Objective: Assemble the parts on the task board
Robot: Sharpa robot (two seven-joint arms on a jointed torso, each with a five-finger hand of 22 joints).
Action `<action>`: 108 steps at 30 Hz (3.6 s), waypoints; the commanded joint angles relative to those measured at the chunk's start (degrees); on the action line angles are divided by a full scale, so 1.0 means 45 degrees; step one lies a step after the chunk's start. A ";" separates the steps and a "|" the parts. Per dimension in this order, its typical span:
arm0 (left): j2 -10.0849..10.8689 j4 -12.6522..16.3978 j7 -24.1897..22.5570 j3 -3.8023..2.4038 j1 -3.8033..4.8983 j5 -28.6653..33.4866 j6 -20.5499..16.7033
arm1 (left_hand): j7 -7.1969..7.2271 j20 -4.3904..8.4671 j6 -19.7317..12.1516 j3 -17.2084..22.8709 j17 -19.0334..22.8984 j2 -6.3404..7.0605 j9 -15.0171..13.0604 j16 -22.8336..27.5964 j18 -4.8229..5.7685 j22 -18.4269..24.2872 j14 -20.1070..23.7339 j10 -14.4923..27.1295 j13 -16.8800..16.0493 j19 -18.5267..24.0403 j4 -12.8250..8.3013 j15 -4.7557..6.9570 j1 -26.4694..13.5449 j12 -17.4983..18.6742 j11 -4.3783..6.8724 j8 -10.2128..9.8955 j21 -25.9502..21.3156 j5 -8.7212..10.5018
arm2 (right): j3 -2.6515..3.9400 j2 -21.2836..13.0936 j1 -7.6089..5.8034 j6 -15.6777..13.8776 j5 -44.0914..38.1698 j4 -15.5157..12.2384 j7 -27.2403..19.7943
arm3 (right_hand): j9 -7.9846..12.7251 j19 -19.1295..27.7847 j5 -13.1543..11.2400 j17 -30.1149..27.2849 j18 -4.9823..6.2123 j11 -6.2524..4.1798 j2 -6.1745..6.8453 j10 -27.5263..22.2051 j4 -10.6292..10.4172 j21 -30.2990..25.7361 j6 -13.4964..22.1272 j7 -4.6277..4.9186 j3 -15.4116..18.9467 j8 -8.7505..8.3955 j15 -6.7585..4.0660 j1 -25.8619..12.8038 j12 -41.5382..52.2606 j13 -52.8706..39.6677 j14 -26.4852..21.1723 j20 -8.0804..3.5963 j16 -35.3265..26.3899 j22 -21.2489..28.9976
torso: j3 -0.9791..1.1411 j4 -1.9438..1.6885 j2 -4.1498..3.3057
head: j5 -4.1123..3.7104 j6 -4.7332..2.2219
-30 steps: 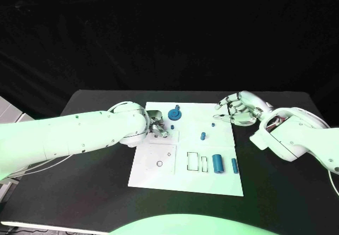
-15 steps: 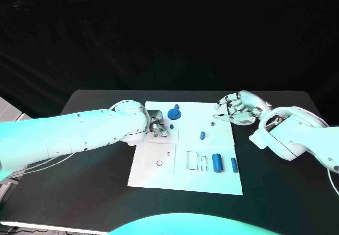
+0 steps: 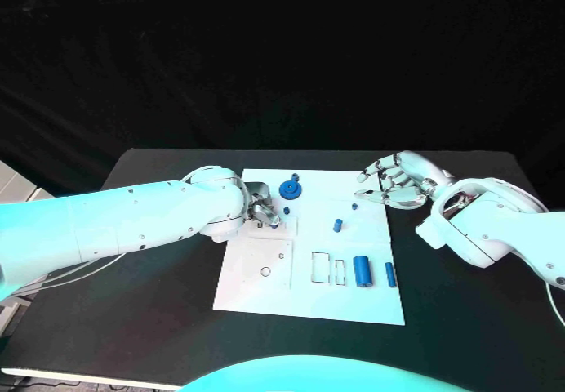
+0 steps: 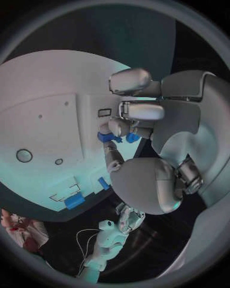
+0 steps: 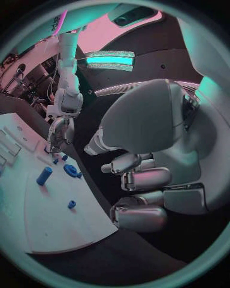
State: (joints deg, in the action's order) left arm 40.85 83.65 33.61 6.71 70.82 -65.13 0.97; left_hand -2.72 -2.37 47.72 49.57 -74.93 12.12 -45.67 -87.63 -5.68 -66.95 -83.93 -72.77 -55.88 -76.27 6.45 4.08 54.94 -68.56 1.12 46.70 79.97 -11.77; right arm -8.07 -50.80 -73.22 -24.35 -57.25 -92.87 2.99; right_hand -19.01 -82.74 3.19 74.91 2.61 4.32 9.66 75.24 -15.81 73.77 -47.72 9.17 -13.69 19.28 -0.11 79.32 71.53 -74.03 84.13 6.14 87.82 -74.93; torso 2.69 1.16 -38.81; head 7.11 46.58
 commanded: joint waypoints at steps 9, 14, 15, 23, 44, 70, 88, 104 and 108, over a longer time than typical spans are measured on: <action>0.0079 -0.0097 0.0143 0.0072 -0.0080 0.0001 0.0709 | 0.0036 0.0062 0.0222 -0.0357 -0.2415 0.0398 0.0219 0.0036 0.0173 0.0035 -0.1074 0.0119 -0.0007 0.0041 -0.0118 0.0076 -0.0568 -0.0158 0.0045 -0.0120 -0.0117 0.0014 | -0.0001 -0.0028 0.0015 0.0106 -0.0118 -0.0032 -0.0061 | 0.0017 0.0131 0.0053 0.2095 0.0214 0.0013 0.0016 -0.0188 -0.0056 -0.0143 0.0088 -0.0005 -0.0049 0.0032 0.0066 -0.0061 -0.0129 0.0082 0.0958 0.0014 -0.0137 -0.1502 | -0.0005 -0.0004 0.0004 | 0.0002 -0.0010; 0.0124 -0.0104 0.0150 0.0069 -0.0078 -0.0072 0.0655 | 0.0021 0.0055 0.0269 -0.1123 -0.2426 0.0369 0.0295 0.0028 0.0174 0.0039 -0.1077 0.0140 0.0005 0.0030 0.0337 0.0067 -0.0631 -0.0204 0.0030 -0.0144 -0.0136 -0.0002 | -0.0002 -0.0036 0.0019 0.0095 -0.0118 -0.0035 -0.0056 | 0.0019 0.0145 0.0054 0.2076 0.0220 0.0015 0.0019 -0.0206 -0.0060 -0.0177 0.0098 -0.0004 -0.0049 0.0027 0.0067 -0.0069 -0.0149 0.0099 0.0953 0.0014 -0.0148 -0.1486 | -0.0008 -0.0005 0.0000 | -0.0008 -0.0031; 0.0134 -0.0110 0.0153 0.0068 -0.0078 -0.0085 0.0631 | 0.0004 0.0048 0.0290 -0.1407 -0.2422 0.0379 0.0313 0.0030 0.0173 0.0050 -0.1077 0.0144 0.0012 0.0032 0.0523 0.0056 -0.0717 -0.0213 0.0018 -0.0146 -0.0145 0.0014 | -0.0002 -0.0037 0.0019 0.0092 -0.0119 -0.0036 -0.0052 | 0.0020 0.0166 0.0055 0.2035 0.0229 0.0015 0.0018 -0.0218 -0.0063 -0.0222 0.0103 -0.0002 -0.0049 0.0025 0.0067 -0.0072 -0.0163 0.0111 0.0941 0.0014 -0.0169 -0.1464 | -0.0009 -0.0006 0.0002 | -0.0011 -0.0036; 0.0164 -0.0126 0.0163 -0.0007 -0.0074 -0.0120 0.0489 | -0.0035 0.0018 0.0312 -0.3713 -0.2400 0.0240 0.0401 0.0041 0.0165 0.0082 -0.1069 0.0178 0.0057 0.0026 0.1863 0.0023 -0.0589 -0.0278 -0.0025 -0.0153 -0.0199 0.0029 | -0.0002 -0.0043 0.0028 0.0077 -0.0121 -0.0039 -0.0028 | 0.0025 0.0237 0.0058 0.1917 0.0260 0.0018 0.0010 -0.0311 -0.0058 -0.0385 0.0125 0.0001 -0.0068 0.0017 0.0068 -0.0064 -0.0272 0.0203 0.0906 0.0015 -0.0236 -0.1385 | -0.0008 0.0006 -0.0004 | -0.0037 -0.0072; 0.0814 0.0673 0.0102 -0.1096 0.0151 0.1099 0.0377 | 0.0009 0.0049 0.0291 -0.5618 -0.2347 0.0125 0.0462 0.0071 0.0135 0.0215 -0.1051 0.0240 0.0171 0.0091 0.2276 0.0052 -0.0592 -0.0274 0.0008 -0.0160 -0.0297 0.0114 | -0.0002 -0.0025 0.0094 0.0098 -0.0122 0.0031 -0.0049 | 0.0029 0.0288 0.0057 0.1850 0.0282 0.0021 0.0013 -0.0358 -0.0060 -0.0506 0.0143 0.0005 -0.0076 0.0011 0.0069 -0.0070 -0.0327 0.0250 0.0884 0.0016 -0.0278 -0.1327 | -0.0006 0.0012 0.0008 | 0.0007 -0.0234; -0.0651 -0.3288 -0.0242 -0.1184 0.1457 0.1142 0.2551 | -0.0672 -0.0398 -0.0745 -0.6056 -0.2028 -0.0615 0.1510 0.0246 0.0025 0.0740 -0.0904 0.1269 0.1275 0.0486 0.2305 -0.0448 0.1209 0.0347 -0.0582 -0.1572 -0.0642 -0.0083 | -0.0001 -0.0046 0.0115 0.0073 -0.0122 0.0054 -0.0075 | 0.0031 0.0281 0.0057 0.1842 0.0279 0.0021 0.0011 -0.0351 -0.0062 -0.0498 0.0151 0.0007 -0.0081 0.0008 0.0070 -0.0074 -0.0319 0.0244 0.0880 0.0016 -0.0286 -0.1331 | 0.0036 0.0082 -0.0134 | 0.0148 -0.0435; -0.1768 -0.5096 -0.0517 -0.0897 0.1207 0.1348 0.2941 | -0.0654 -0.0440 -0.0540 -0.6410 -0.2017 -0.0715 0.1640 0.0241 0.0008 0.0772 -0.0890 0.1305 0.1265 0.0536 0.2313 -0.0465 0.0703 0.0296 -0.0583 -0.1582 -0.0666 -0.0027 | 0.0000 -0.0026 0.0115 0.0059 -0.0123 0.0024 -0.0083 | 0.0031 0.0290 0.0058 0.1836 0.0284 0.0019 0.0006 -0.0345 -0.0055 -0.0530 0.0147 0.0005 -0.0097 0.0013 0.0069 -0.0066 -0.0317 0.0246 0.0878 0.0015 -0.0295 -0.1317 | 0.0037 0.0116 -0.0150 | 0.0131 -0.0357; -0.2006 -0.5602 -0.0644 -0.0740 0.1047 0.1440 0.3108 | -0.0644 -0.0439 -0.0535 -0.6465 -0.2023 -0.0777 0.1669 0.0234 0.0002 0.0790 -0.0888 0.1331 0.1284 0.0557 0.2275 -0.0461 0.0733 0.0293 -0.0574 -0.1590 -0.0676 -0.0051 | 0.0001 -0.0002 0.0114 0.0060 -0.0124 0.0033 -0.0079 | 0.0031 0.0290 0.0058 0.1836 0.0284 0.0019 0.0006 -0.0345 -0.0055 -0.0530 0.0147 0.0005 -0.0097 0.0013 0.0069 -0.0066 -0.0317 0.0246 0.0878 0.0015 -0.0295 -0.1317 | 0.0034 0.0087 -0.0131 | 0.0131 -0.0321; -0.2045 -0.5672 -0.0617 -0.0726 0.1008 0.1448 0.3158 | -0.0640 -0.0437 -0.0530 -0.6424 -0.2029 -0.0882 0.1698 0.0227 0.0004 0.0775 -0.0888 0.1347 0.1292 0.0557 0.2256 -0.0457 0.0930 0.0284 -0.0570 -0.1598 -0.0669 -0.0071 | 0.0001 0.0006 0.0114 0.0059 -0.0125 0.0037 -0.0081 | 0.0031 0.0290 0.0058 0.1836 0.0284 0.0019 0.0006 -0.0345 -0.0055 -0.0530 0.0147 0.0005 -0.0097 0.0013 0.0069 -0.0066 -0.0317 0.0246 0.0878 0.0015 -0.0295 -0.1317 | 0.0038 0.0100 -0.0137 | 0.0136 -0.0311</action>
State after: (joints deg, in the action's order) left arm 31.84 58.19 31.54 3.45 75.40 -59.08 13.93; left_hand -5.62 -4.00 45.07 20.79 -74.91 8.44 -38.07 -86.65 -5.67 -63.43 -83.94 -67.15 -50.16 -73.82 16.76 2.44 58.96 -67.22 -1.42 39.80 77.13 -11.98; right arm -8.07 -50.83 -72.74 -24.41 -57.28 -92.64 3.06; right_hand -18.93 -81.95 3.19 74.90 3.51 4.31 9.66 74.01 -15.96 71.54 -47.32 9.17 -13.85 19.28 -0.11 79.32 70.24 -73.02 84.13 6.16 86.81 -74.92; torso 2.86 1.56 -39.41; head 7.68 45.15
